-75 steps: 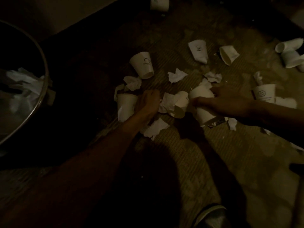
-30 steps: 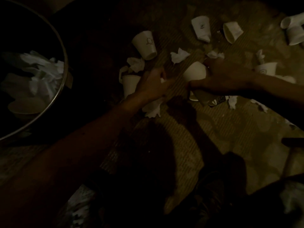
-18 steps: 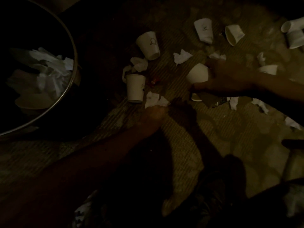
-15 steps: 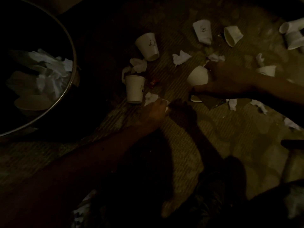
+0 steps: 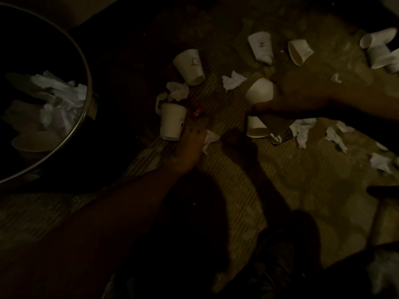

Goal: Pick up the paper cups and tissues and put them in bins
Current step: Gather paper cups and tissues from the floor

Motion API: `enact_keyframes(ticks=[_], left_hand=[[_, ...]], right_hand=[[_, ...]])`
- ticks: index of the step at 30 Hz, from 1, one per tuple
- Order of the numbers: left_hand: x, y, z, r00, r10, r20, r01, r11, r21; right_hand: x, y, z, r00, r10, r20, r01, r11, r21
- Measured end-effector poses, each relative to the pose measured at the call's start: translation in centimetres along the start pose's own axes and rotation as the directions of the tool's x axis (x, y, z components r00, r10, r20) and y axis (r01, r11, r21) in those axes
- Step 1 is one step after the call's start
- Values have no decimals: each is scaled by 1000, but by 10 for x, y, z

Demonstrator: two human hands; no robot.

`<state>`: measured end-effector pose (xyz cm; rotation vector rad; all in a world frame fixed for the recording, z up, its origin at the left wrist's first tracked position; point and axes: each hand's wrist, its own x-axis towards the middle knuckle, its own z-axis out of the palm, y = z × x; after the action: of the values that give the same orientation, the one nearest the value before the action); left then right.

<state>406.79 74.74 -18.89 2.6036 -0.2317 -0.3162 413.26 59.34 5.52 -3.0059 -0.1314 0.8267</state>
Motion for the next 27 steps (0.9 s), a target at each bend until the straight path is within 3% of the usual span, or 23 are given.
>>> enact_keyframes(ticks=[5, 8, 11, 14, 17, 20, 23, 25, 27], left_hand=[[11, 3, -12, 953, -97, -289, -29, 915, -401], [25, 12, -20, 921, -124, -369, -43, 910, -413], [39, 13, -28, 933, -160, -321, 7, 903, -429], [48, 11, -26, 953, -239, -188, 191, 951, -243], [49, 17, -20, 964, -241, -108, 223, 962, -156], [50, 17, -7, 985, -152, -78, 159, 982, 98], [44, 15, -5, 998, -18, -67, 41, 928, 370], [40, 18, -16, 997, 54, -49, -32, 926, 376], [42, 20, -23, 995, 97, -19, -89, 961, 264]], right_hand=[[4, 9, 1, 999, -54, 5, 54, 998, -24], [2, 10, -3, 998, -41, 38, 41, 999, -4], [0, 8, -5, 999, -35, 41, 36, 999, -8], [-2, 7, -6, 999, -33, 33, 34, 999, -31], [-1, 9, -6, 998, -31, 48, 32, 999, -29], [1, 11, -6, 998, -39, 56, 40, 999, -20], [2, 11, -6, 997, -56, 57, 58, 998, -32], [3, 11, -5, 996, -70, 47, 71, 997, -21], [4, 10, -5, 996, -81, 42, 82, 997, -2]])
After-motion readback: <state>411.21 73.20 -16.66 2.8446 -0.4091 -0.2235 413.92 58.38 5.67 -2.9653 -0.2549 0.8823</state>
